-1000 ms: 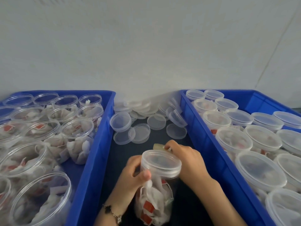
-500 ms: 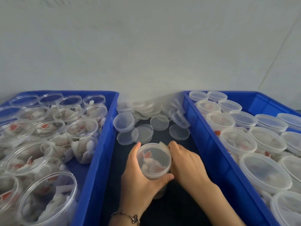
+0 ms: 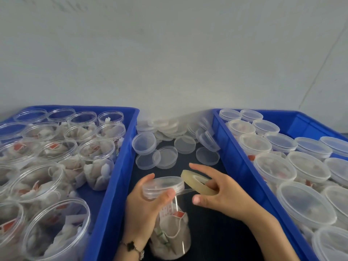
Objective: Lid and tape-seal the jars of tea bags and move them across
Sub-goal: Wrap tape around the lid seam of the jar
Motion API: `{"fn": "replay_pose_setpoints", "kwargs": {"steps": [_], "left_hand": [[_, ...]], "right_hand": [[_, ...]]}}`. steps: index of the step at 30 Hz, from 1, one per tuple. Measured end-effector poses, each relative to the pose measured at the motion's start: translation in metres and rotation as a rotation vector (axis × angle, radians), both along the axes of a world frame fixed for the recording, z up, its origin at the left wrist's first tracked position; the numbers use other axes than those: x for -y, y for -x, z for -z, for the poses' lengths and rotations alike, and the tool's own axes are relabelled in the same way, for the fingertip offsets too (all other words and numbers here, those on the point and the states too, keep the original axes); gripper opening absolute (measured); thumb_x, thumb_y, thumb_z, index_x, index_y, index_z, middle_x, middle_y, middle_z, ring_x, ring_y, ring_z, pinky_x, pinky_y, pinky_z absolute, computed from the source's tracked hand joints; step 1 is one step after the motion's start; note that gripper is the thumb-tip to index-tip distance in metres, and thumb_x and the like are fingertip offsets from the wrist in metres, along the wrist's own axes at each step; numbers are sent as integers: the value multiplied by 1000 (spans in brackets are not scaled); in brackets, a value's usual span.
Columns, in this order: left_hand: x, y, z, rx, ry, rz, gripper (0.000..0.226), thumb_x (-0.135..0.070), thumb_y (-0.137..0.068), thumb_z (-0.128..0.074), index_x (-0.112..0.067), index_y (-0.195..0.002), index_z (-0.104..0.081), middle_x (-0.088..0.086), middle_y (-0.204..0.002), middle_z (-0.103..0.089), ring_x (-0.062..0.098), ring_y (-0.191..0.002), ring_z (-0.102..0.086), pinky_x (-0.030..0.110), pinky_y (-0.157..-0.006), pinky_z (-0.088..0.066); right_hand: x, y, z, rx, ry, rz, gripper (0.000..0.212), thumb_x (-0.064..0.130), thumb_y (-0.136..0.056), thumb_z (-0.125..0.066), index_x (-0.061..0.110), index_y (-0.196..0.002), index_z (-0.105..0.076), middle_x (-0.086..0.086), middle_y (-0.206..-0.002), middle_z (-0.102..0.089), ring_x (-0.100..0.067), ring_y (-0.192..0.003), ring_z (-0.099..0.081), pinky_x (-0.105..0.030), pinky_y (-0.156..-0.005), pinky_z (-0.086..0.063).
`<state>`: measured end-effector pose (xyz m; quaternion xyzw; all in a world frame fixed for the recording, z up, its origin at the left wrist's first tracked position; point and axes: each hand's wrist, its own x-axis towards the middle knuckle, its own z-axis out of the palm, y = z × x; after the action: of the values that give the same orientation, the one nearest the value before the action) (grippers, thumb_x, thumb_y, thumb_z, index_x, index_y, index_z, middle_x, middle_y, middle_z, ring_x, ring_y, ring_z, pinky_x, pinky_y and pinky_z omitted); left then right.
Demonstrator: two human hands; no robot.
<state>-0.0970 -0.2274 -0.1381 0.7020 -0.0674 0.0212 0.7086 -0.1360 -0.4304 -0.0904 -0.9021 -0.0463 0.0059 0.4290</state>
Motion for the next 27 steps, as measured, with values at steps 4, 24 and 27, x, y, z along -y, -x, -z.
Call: {"fn": "replay_pose_setpoints", "kwargs": {"steps": [4, 24, 27], "left_hand": [[-4, -3, -4, 17, -8, 2, 87, -47, -42, -74, -22, -122, -55, -12, -96, -64, -14, -81, -61, 4, -60, -47], [-9, 2, -12, -17, 35, 304, 108, -75, -28, -80, -21, -119, -59, -1, -109, -70, 18, -102, -67, 36, -85, -51], [-8, 2, -12, -56, 61, 419, 107, -68, -36, -83, -19, -126, -54, 7, -116, -68, 27, -110, -63, 43, -92, -47]], "right_hand": [[11, -2, -6, 25, -14, -13, 75, 73, -51, -71, 67, -119, -41, 5, -93, -66, -10, -87, -63, -27, -82, -55], [12, -17, 11, 83, -24, 160, 92, 94, -31, -55, 46, -108, -62, 12, -65, -58, 2, -64, -57, -12, -58, -45], [10, -19, 13, 60, -35, 100, 81, 97, -29, -50, 55, -97, -58, 9, -76, -61, 0, -70, -59, -13, -63, -46]]}}
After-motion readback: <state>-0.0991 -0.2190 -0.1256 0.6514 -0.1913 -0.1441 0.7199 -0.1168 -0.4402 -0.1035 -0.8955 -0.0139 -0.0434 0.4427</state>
